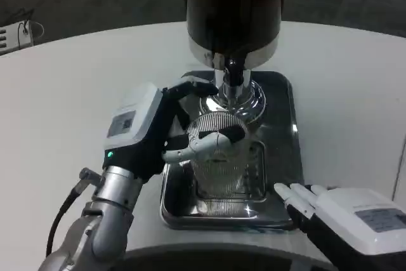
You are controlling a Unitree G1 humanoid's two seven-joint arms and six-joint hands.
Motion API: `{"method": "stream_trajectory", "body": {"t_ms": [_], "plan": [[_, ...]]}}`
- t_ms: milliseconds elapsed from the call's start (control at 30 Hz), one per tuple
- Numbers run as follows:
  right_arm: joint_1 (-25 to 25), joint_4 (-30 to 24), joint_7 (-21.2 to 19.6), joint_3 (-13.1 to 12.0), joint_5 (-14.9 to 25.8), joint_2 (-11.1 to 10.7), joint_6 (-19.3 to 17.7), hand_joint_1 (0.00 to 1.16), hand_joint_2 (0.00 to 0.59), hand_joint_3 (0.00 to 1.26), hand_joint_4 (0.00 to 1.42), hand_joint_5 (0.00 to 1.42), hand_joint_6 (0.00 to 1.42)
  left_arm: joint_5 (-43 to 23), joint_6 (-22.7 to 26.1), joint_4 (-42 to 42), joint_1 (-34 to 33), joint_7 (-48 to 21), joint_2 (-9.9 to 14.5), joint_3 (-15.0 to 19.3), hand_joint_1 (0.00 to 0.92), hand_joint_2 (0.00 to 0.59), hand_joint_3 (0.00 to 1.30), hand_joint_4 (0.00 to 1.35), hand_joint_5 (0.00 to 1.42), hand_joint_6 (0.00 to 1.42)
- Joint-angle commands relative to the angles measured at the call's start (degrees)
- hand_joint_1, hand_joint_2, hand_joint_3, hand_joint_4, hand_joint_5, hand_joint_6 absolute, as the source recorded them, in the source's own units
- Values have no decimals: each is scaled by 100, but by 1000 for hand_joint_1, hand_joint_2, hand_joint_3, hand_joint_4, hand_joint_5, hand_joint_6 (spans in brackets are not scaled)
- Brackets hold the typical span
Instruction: Grasp the cup under the faucet to collect the drink, then remove the cup.
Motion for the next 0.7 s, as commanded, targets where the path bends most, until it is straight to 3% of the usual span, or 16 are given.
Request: {"method": "stream_trajectory", "body": {"t_ms": [33,367,533,700], "plan": [[-11,-10,85,92,19,-81,127,524,460,0,0,0,0,-93,1,-133,248,-61,2,16,132,5,348,328,730,1171],[-81,80,58,231,-22,-183,307,524,460,0,0,0,0,-221,-96,-436,499,105,94,267,135,17,292,257,624,1084],[-149,165,30,297,-42,-218,407,524,460,0,0,0,0,-303,-242,-708,745,215,129,440,122,17,247,206,511,925],[-173,219,8,360,-86,-225,481,524,460,0,0,0,0,-414,-397,-987,1009,183,162,619,113,23,229,198,471,863]]}}
